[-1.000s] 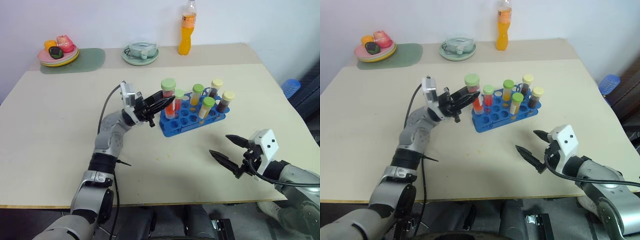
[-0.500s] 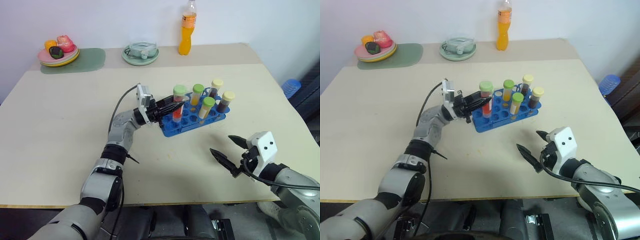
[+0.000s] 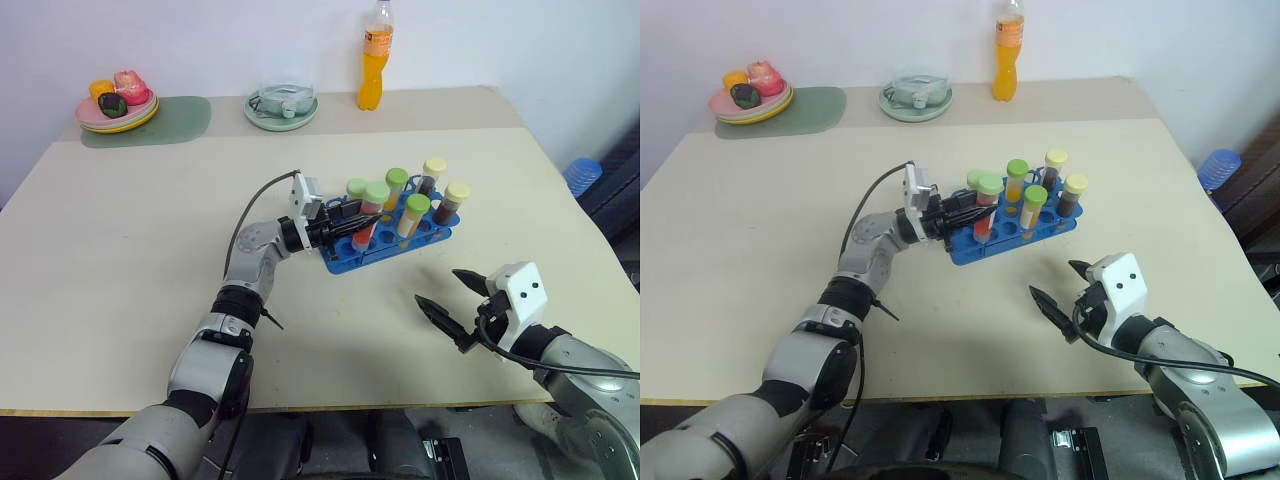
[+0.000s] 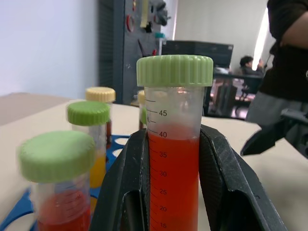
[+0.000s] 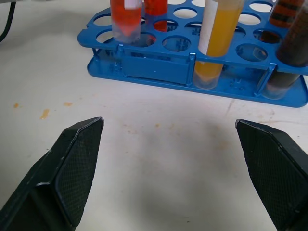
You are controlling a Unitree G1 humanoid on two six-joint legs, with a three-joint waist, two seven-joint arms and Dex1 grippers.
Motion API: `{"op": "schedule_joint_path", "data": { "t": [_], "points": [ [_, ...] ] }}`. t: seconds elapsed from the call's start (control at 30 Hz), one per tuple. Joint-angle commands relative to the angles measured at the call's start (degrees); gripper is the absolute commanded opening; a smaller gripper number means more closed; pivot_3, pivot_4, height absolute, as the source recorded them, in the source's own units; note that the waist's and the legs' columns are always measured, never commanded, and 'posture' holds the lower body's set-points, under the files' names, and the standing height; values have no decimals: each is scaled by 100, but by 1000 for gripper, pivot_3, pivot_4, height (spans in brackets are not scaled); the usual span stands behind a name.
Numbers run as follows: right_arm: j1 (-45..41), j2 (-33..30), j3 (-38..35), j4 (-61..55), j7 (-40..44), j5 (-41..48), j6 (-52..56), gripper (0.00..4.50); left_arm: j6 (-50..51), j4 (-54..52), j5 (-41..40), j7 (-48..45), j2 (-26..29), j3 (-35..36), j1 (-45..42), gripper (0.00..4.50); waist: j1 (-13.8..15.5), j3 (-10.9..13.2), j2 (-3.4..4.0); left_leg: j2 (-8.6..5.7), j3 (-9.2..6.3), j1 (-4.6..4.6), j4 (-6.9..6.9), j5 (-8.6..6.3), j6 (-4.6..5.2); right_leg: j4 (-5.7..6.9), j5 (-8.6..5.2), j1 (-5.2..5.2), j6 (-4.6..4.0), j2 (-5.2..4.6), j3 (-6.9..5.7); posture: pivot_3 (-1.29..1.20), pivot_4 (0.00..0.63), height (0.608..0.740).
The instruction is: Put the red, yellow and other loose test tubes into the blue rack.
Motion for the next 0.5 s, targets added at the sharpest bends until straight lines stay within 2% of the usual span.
{"op": "schedule_joint_path", "data": {
  "t": [0.03, 0.37, 0.5],
  "points": [
    [-34, 41, -62, -117, -3, -17, -80, 4500, -167, -5, 85, 108, -94, -35, -53, 776, -2, 0, 0, 0, 0, 0, 0, 0, 0, 0, 0, 0, 0, 0, 0, 0, 150, 740],
    [35, 20, -119, -168, -8, -2, -63, 4500, -443, 337, 433, 683, -189, -65, -139, 776, -3, -1, -1, 0, 0, 1, 0, 0, 0, 0, 0, 1, 0, 0, 0, 0, 150, 740],
    [38, 19, -114, -173, -16, 1, -54, 4500, -512, 398, 450, 638, -184, -57, -131, 776, -1, -1, -1, 0, 0, 1, 0, 0, 0, 0, 0, 0, 1, 0, 0, 0, 150, 740]
  ]
}}
